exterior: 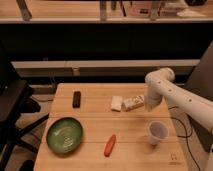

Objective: Place the bottle in the ceramic bowl

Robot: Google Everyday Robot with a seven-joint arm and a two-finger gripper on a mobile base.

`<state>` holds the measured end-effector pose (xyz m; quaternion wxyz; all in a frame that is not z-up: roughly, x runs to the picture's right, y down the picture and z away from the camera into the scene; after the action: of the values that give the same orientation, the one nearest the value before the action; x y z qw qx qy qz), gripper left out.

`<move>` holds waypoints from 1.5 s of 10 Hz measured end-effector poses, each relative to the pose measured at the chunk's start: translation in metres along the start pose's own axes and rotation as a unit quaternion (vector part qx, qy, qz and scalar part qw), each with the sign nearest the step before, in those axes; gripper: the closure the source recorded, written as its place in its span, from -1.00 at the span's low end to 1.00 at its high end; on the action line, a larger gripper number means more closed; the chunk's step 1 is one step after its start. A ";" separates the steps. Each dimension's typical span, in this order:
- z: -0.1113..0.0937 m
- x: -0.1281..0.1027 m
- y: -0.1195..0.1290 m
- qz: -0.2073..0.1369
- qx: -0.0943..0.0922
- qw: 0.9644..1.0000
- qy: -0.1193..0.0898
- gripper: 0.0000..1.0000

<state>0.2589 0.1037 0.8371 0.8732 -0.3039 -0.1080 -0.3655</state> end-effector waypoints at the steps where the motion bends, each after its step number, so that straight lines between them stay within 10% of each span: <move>1: -0.002 -0.001 -0.002 -0.006 0.000 1.000 0.001 -0.60; 15: 0.004 0.031 -0.028 -0.030 0.014 0.999 -0.001 -0.60</move>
<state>0.2615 0.0735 0.8657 0.8659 -0.2886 -0.1233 -0.3896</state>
